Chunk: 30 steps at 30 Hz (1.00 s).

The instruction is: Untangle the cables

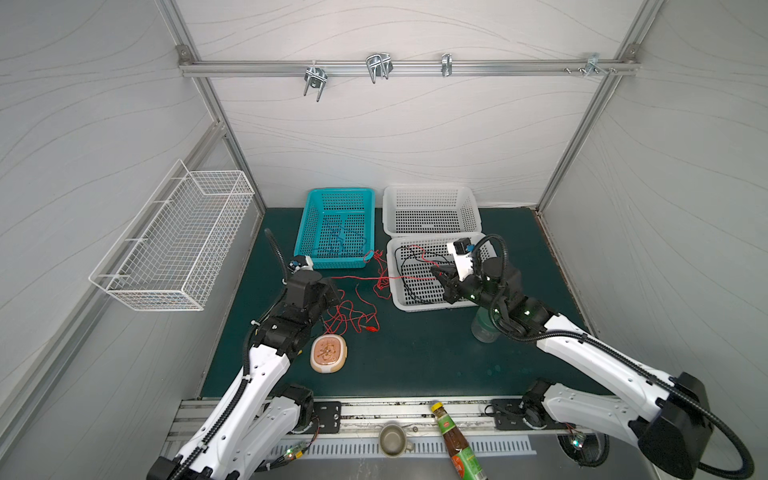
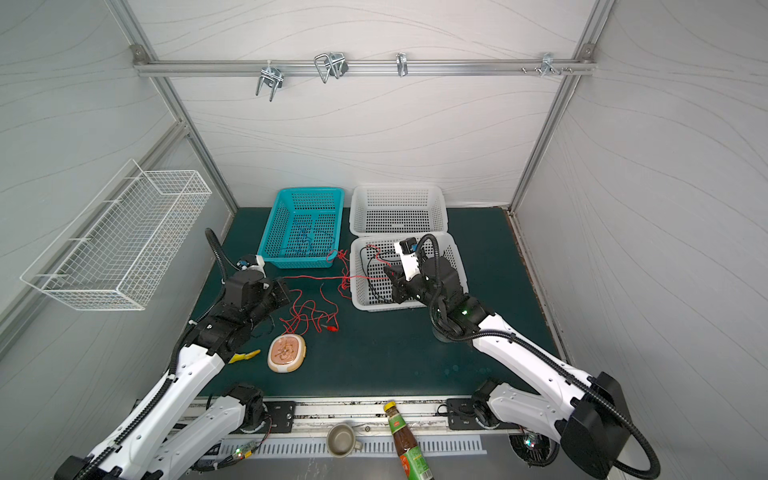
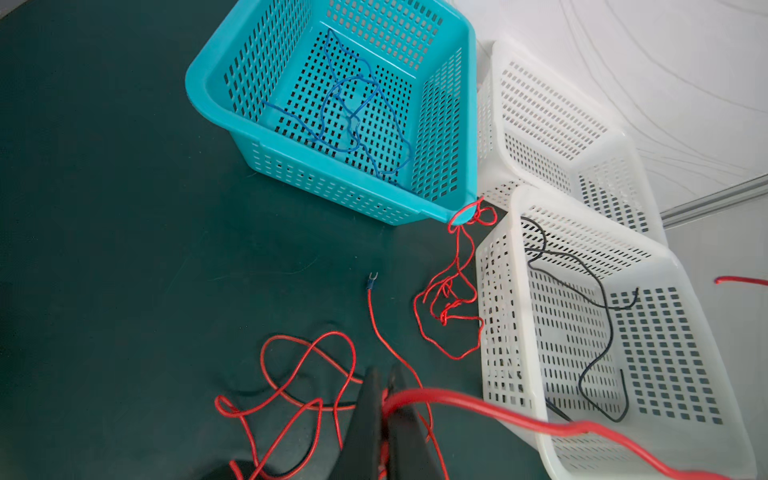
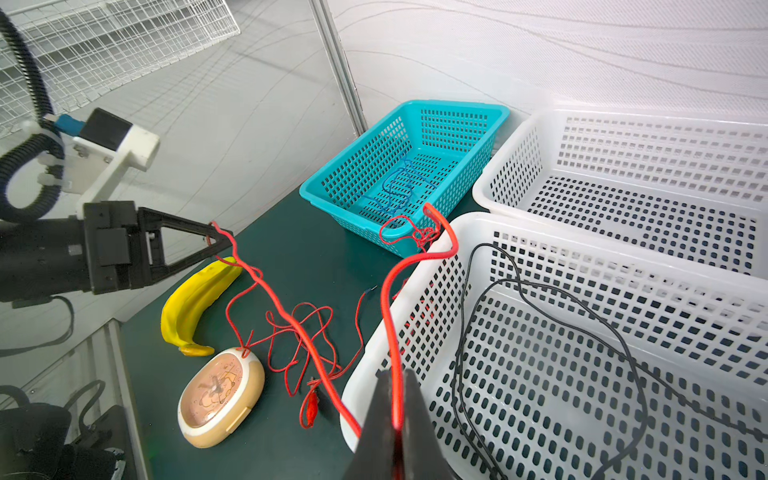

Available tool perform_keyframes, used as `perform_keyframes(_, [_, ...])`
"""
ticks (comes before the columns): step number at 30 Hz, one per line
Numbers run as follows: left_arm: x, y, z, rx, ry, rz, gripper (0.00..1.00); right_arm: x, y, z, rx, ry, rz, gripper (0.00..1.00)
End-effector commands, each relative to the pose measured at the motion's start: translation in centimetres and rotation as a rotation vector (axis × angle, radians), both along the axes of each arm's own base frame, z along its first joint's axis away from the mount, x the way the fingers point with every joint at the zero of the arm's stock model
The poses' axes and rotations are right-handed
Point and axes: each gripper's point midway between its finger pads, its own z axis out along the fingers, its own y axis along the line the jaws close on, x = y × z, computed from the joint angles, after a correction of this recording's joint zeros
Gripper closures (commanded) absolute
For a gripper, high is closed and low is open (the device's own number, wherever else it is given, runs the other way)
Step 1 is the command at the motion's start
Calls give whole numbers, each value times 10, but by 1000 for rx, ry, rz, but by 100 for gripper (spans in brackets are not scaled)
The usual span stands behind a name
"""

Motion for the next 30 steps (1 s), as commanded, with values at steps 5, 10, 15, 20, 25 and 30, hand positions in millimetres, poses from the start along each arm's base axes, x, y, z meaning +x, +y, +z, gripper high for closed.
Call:
perform_keyframes(5, [8, 10, 26, -26, -120, 31, 100, 23, 3, 5, 46, 19, -40, 100])
perform_keyframes(10, [9, -4, 44, -107, -209, -23, 100, 26, 35, -2, 59, 72, 54, 100])
perform_keyframes(15, [8, -6, 51, -136, -238, -33, 100, 36, 55, -3, 71, 103, 82, 100])
perform_keyframes(20, [5, -15, 65, -196, -319, -79, 100, 30, 91, -6, 74, 154, 216, 100])
perform_keyframes(25, [0, -15, 87, -237, -430, -86, 100, 10, 135, -27, 33, 226, 383, 100])
perform_keyframes(30, [-8, -3, 95, -211, -475, -33, 100, -4, 156, -50, -3, 279, 459, 100])
